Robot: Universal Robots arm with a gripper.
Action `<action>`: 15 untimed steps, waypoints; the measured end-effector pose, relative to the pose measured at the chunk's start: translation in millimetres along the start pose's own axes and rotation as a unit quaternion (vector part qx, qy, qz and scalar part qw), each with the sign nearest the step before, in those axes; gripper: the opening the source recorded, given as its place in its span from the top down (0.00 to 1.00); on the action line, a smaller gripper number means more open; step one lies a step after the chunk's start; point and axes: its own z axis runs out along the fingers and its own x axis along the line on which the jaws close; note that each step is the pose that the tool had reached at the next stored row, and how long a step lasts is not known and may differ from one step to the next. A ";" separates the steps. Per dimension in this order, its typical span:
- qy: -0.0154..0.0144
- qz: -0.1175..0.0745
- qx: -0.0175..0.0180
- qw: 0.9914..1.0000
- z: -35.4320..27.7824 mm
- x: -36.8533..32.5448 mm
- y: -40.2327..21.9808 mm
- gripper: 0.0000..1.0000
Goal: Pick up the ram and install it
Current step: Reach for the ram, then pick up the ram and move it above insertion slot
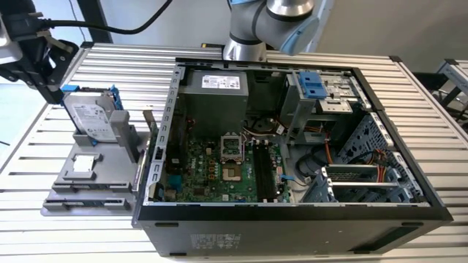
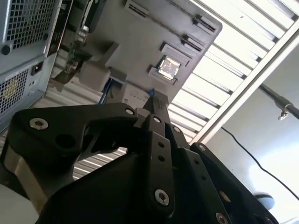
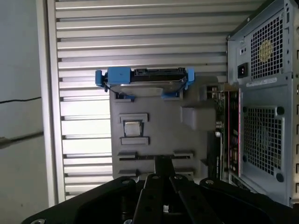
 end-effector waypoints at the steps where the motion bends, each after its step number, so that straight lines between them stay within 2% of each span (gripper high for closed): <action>1: 0.000 0.000 0.000 1.000 0.1 -0.2 -3.4 1.00; 10: 0.000 -0.001 -0.001 1.000 0.8 -1.6 -32.9 1.00; 13: 0.000 -0.001 -0.002 1.000 0.6 -1.9 -39.7 1.00; 15: 0.000 -0.001 -0.002 1.000 0.5 -1.9 -40.7 1.00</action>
